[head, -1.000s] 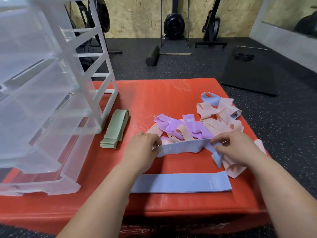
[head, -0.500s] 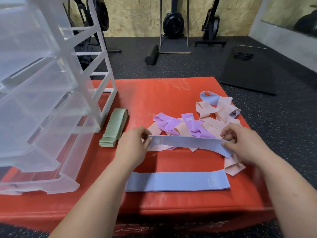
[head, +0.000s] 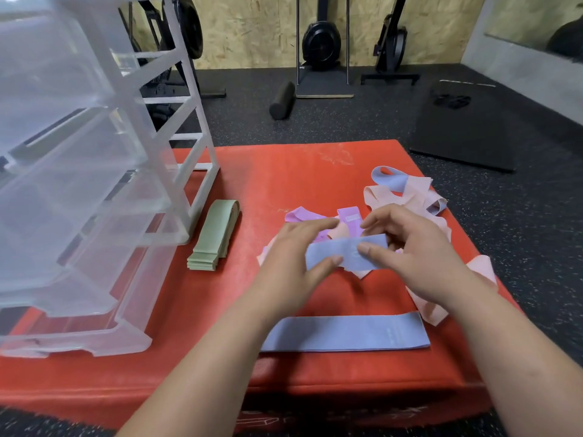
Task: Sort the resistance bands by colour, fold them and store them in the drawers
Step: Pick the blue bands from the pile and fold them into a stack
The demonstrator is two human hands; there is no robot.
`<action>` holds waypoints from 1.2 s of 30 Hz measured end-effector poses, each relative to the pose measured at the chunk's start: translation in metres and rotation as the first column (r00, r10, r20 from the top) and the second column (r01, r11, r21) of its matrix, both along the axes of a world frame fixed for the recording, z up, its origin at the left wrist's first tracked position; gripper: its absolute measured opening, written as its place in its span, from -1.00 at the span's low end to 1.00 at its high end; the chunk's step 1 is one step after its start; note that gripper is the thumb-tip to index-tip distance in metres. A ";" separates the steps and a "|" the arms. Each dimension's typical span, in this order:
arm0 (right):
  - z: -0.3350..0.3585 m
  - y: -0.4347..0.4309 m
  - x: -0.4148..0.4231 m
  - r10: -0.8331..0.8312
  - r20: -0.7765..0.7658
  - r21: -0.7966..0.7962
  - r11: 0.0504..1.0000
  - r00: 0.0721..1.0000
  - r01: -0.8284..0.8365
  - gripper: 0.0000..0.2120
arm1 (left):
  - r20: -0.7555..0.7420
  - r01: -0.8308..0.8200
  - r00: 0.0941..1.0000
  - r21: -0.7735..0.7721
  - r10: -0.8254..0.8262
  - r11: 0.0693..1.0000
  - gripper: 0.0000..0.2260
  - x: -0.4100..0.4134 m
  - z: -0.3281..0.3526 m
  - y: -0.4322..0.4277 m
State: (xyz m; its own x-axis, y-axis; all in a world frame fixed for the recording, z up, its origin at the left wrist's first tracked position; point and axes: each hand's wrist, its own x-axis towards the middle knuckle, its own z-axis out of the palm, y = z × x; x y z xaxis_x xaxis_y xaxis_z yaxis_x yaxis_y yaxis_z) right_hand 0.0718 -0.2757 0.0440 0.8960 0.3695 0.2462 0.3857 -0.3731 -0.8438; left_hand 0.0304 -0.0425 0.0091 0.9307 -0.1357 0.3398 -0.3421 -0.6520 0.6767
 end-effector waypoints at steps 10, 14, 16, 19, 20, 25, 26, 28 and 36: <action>-0.023 0.012 -0.001 0.029 -0.187 0.185 0.983 0.982 0.006 -0.78 | -0.181 -0.124 0.979 -0.168 0.093 0.978 -0.92 0.002 -0.004 -0.002; -0.023 0.023 -0.002 -0.014 -0.172 0.296 0.953 0.985 0.065 -0.85 | -0.226 -0.080 0.973 -0.142 0.046 0.987 -0.89 0.002 -0.002 0.005; -0.021 0.028 -0.004 -0.002 -0.131 0.300 0.953 0.991 0.042 -0.81 | -0.196 -0.046 0.981 -0.168 0.012 0.985 -0.86 0.002 0.003 0.006; -0.020 0.034 -0.006 0.012 -0.107 0.312 0.950 0.994 0.022 -0.80 | -0.158 -0.014 0.987 -0.226 -0.022 0.974 -0.93 0.004 0.007 0.008; -0.020 0.036 -0.006 0.019 -0.135 0.329 0.944 0.991 0.027 -0.78 | -0.149 -0.018 0.989 -0.256 -0.021 0.967 -0.96 0.004 0.007 0.008; -0.031 0.042 -0.008 0.121 -0.235 0.207 0.976 0.964 -0.072 -0.82 | -0.187 -0.066 0.982 -0.434 -0.018 0.899 -0.92 0.001 0.009 0.011; -0.035 0.042 -0.008 0.111 -0.204 0.166 0.983 0.973 -0.078 -0.87 | -0.188 -0.050 0.982 -0.431 -0.035 0.901 -0.95 0.001 0.011 0.013; -0.038 0.044 -0.008 0.093 -0.112 0.071 0.994 0.989 -0.085 -0.92 | -0.184 0.003 0.980 -0.380 -0.079 0.925 -0.94 0.000 0.014 0.016; -0.040 0.037 -0.007 0.102 -0.099 -0.201 0.972 0.990 -0.121 -0.73 | -0.012 -0.098 0.994 -0.487 0.105 0.868 -0.97 -0.005 0.027 0.025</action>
State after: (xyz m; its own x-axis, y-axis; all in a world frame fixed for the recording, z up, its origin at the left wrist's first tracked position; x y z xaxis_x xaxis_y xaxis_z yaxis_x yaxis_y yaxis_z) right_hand 0.0651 -0.2384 0.0040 0.8610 0.5028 0.0769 0.3628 -0.5010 -0.7857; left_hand 0.0251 -0.0171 0.0359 0.9248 0.1453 0.3515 -0.3039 -0.2732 0.9127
